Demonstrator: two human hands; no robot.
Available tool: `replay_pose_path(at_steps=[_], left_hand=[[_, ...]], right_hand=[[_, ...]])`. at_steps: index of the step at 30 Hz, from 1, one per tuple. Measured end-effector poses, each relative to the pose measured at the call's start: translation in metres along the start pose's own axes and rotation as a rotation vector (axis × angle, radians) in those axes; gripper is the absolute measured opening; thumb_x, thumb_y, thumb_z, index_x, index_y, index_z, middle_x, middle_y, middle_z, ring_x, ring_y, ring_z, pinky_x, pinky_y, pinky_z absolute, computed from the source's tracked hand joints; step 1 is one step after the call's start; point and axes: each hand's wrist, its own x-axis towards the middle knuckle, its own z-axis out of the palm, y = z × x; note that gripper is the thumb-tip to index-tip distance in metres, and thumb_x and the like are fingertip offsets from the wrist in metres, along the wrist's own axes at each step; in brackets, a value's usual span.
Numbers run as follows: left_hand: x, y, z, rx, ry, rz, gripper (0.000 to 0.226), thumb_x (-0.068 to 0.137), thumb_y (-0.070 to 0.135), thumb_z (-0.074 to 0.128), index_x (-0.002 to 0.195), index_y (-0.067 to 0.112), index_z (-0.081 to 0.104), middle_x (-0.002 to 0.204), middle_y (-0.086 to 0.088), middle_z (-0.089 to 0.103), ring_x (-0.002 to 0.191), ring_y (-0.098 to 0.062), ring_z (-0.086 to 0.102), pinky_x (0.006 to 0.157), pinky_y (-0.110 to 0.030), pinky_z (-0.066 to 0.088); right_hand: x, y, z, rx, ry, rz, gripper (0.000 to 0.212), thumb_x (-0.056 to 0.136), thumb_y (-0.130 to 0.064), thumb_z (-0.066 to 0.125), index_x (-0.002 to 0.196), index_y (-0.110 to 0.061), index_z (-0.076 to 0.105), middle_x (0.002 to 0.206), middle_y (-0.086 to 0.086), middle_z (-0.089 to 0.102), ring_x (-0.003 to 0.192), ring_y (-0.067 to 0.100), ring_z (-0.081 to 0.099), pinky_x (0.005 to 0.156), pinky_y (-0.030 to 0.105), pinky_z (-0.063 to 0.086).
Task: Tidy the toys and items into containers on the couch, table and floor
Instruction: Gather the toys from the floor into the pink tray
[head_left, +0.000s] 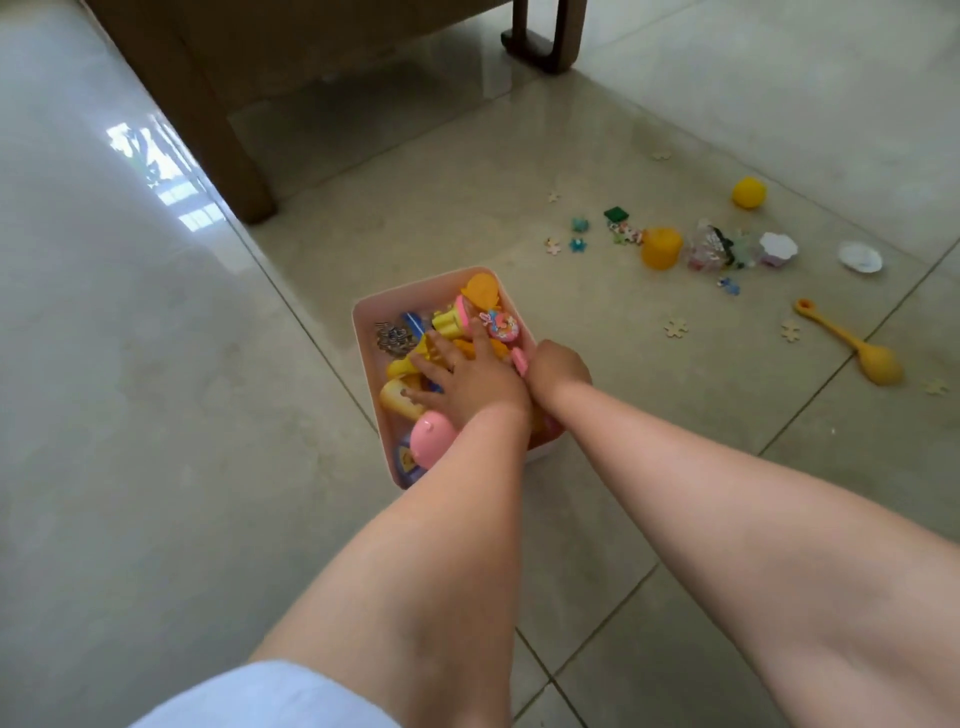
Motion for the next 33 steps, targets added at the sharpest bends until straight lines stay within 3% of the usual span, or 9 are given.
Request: replay_pose_path(at_steps=[6,14,18,21,23,25,29,33], left_hand=[[0.022,0.017,-0.003,-0.074,-0.091,0.056,0.058,0.100,0.041,0.036,0.150,0.044,0.006,0.160,-0.005,-0.015,0.141,-0.043,-0.021,0.111,-0.061,-0.002],[0.036,0.091,0.023,-0.126,-0.111,0.135,0.056,0.103,0.024,0.028,0.151,0.041,0.005,0.158,-0.008,-0.020,0.139,-0.045,-0.026,0.112,-0.062,0.005],[0.035,0.118,0.035,-0.096,-0.119,0.134,0.061,0.102,0.030,0.037,0.151,0.040,0.002,0.158,-0.008,-0.022,0.139,-0.046,-0.026,0.112,-0.062,0.005],[0.034,0.132,0.038,-0.008,-0.120,0.136,0.064,0.101,0.037,0.038,0.151,0.041,-0.001,0.158,-0.007,-0.021,0.140,-0.045,-0.023,0.111,-0.064,0.002],[0.034,0.141,0.035,0.071,-0.114,0.110,0.063,0.100,0.045,0.035,0.150,0.041,-0.004,0.158,-0.009,-0.021,0.141,-0.042,-0.022,0.110,-0.067,-0.001],[0.034,0.153,0.030,0.164,-0.068,0.102,0.063,0.100,0.048,0.032,0.151,0.039,-0.004,0.158,-0.010,-0.020,0.142,-0.040,-0.022,0.110,-0.067,-0.001],[0.030,0.192,0.027,0.239,-0.028,0.079,0.065,0.100,0.047,0.033,0.153,0.033,-0.002,0.158,-0.011,-0.021,0.143,-0.038,-0.021,0.111,-0.063,-0.002],[0.031,0.238,0.031,0.349,-0.038,0.087,0.065,0.098,0.054,0.031,0.152,0.033,0.002,0.159,-0.013,-0.015,0.144,-0.038,-0.019,0.114,-0.059,-0.007]], right_hand=[[0.024,-0.008,-0.020,-0.111,0.030,0.059,0.043,0.100,-0.038,0.042,0.120,-0.002,0.057,0.126,0.021,0.060,0.116,0.037,0.056,0.089,0.034,0.045],[0.078,0.026,-0.077,-0.250,0.040,0.052,0.042,0.096,-0.041,0.046,0.115,-0.007,0.062,0.119,0.019,0.064,0.109,0.036,0.059,0.085,0.033,0.046],[0.093,0.047,-0.102,-0.318,-0.028,0.022,0.038,0.096,-0.032,0.046,0.122,-0.007,0.059,0.124,0.018,0.061,0.113,0.036,0.057,0.090,0.035,0.046],[0.106,0.057,-0.128,-0.346,-0.202,0.011,0.035,0.099,-0.021,0.042,0.127,-0.005,0.055,0.125,0.017,0.061,0.111,0.035,0.060,0.091,0.036,0.052],[0.115,0.062,-0.154,-0.335,-0.351,-0.056,0.035,0.099,-0.022,0.045,0.131,-0.008,0.052,0.119,0.014,0.064,0.105,0.030,0.065,0.089,0.038,0.056],[0.125,0.067,-0.187,-0.461,-0.399,-0.167,0.038,0.100,-0.031,0.045,0.131,-0.012,0.052,0.117,0.011,0.066,0.106,0.029,0.064,0.087,0.035,0.054],[0.170,0.086,-0.235,-0.746,-0.223,-0.390,0.041,0.096,-0.028,0.052,0.136,-0.015,0.051,0.135,0.010,0.054,0.120,0.029,0.054,0.093,0.030,0.045],[0.215,0.115,-0.238,-0.635,-0.197,-0.446,0.066,0.085,-0.030,0.065,0.144,-0.034,0.037,0.144,0.009,0.035,0.128,0.032,0.041,0.095,0.037,0.044]])
